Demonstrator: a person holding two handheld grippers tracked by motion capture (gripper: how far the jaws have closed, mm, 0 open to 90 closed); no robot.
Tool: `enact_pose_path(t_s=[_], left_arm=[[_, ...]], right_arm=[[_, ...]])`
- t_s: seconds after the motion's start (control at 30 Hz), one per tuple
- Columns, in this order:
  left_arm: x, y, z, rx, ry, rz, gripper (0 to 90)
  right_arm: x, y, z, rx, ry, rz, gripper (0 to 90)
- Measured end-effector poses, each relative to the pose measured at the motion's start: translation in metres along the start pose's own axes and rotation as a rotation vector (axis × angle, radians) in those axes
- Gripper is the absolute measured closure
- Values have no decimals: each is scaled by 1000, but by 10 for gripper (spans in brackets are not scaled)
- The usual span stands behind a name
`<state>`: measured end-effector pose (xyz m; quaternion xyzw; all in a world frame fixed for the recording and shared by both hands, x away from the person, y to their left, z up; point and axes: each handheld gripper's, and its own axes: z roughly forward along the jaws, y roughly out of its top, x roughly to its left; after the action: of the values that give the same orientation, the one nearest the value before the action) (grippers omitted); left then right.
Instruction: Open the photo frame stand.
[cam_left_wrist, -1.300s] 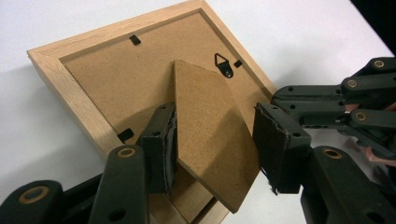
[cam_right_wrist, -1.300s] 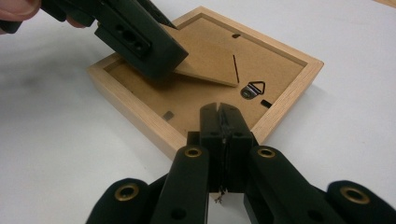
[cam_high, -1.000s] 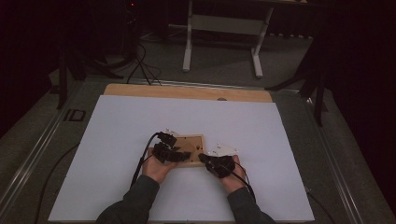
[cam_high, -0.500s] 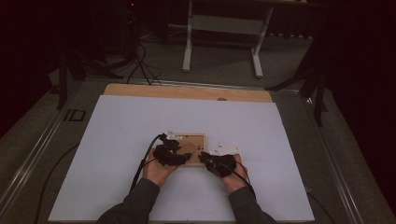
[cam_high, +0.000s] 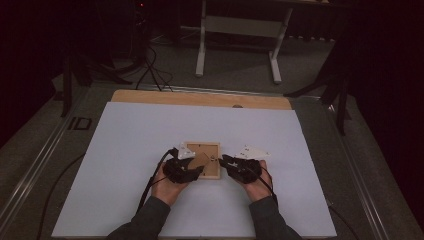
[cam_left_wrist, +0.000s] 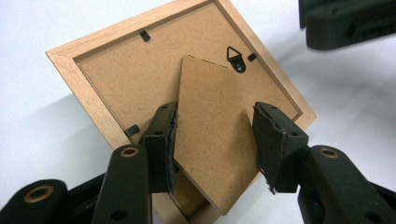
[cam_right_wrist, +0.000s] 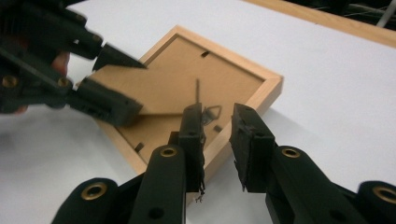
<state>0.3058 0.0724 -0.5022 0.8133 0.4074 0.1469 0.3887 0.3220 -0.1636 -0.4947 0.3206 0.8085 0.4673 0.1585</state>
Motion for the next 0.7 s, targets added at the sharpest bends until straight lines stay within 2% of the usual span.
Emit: enact_pose_path(t_s=[0.13, 0.5, 0.63, 0.7], left_arm=[[-4, -4, -3, -19, 19, 33, 530], [-16, -12, -10, -73, 75, 122, 531], [-15, -16, -12, -82, 69, 145, 531], [-15, -17, -12, -94, 67, 141, 531]], right_arm=[[-2, 5, -4, -11, 6, 13, 718], [-2, 12, -4, -15, 4, 10, 651], [-1, 17, -6, -6, 4, -10, 607], [-1, 20, -7, -3, 7, -17, 568]])
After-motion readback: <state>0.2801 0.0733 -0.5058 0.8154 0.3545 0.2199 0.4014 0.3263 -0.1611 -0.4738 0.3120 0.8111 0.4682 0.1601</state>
